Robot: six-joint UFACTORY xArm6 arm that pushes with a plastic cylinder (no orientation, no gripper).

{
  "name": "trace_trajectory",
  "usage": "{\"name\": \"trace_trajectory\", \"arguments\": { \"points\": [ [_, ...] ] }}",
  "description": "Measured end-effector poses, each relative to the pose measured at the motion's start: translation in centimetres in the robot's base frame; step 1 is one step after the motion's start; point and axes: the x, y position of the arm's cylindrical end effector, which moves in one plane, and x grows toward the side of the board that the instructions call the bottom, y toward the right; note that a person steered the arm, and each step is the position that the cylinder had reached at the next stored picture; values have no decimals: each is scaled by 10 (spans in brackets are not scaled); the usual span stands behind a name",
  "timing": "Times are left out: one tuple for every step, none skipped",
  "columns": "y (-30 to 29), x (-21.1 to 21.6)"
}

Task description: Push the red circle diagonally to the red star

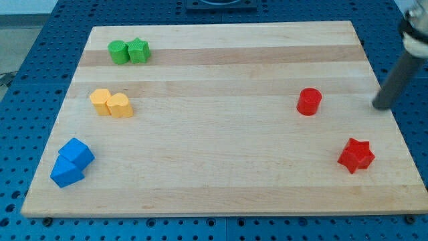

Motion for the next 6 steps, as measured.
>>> {"name": "trace_trajectory", "arguments": {
  "points": [
    [-25, -63],
    [-111, -41],
    [-135, -39],
    [-141, -39],
    [-129, -16],
    [-125, 9]
  ]
}}
